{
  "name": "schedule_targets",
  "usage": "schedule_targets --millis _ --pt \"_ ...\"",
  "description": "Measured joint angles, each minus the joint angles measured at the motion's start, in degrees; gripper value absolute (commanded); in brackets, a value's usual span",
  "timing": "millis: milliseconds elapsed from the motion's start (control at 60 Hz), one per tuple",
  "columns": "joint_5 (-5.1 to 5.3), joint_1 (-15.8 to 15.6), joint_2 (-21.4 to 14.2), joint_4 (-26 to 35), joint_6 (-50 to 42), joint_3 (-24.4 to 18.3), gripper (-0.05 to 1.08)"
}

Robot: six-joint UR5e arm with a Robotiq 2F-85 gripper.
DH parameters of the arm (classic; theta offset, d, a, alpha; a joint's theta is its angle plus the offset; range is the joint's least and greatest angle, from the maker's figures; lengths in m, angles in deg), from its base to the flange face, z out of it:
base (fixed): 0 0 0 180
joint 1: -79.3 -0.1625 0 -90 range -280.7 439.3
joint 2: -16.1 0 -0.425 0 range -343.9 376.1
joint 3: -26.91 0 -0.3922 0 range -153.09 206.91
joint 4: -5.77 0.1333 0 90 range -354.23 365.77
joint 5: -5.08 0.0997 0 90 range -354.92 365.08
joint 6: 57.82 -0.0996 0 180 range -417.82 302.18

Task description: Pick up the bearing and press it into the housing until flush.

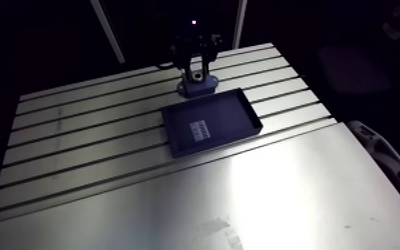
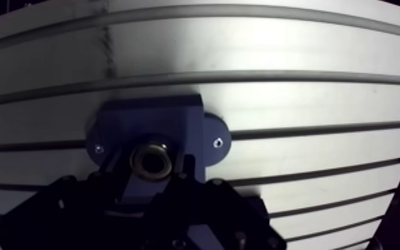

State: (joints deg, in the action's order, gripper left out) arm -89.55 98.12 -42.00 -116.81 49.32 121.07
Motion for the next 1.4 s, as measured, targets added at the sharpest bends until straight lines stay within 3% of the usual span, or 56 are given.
schedule_targets --millis 883,900,917,933,950,967,983,1400 --pt "0.01 0.1 0.0 -0.1 0.3 0.4 0.72" --pt "0.0 0.1 -0.1 -0.1 0.3 0.4 0.7" --pt "0.0 0.1 -0.1 -0.1 0.3 0.5 0.52" --pt "0.0 0.1 -0.1 -0.1 0.3 0.5 0.52" --pt "0.0 0.1 -0.1 -0.1 0.2 0.5 0.19" --pt "0.0 0.1 -0.1 -0.1 0.2 0.5 0.19" --pt "0.0 0.1 -0.1 -0.1 0.2 0.5 0.03" --pt "-0.07 0.2 -1.3 0.0 -0.1 0.4 0.0"
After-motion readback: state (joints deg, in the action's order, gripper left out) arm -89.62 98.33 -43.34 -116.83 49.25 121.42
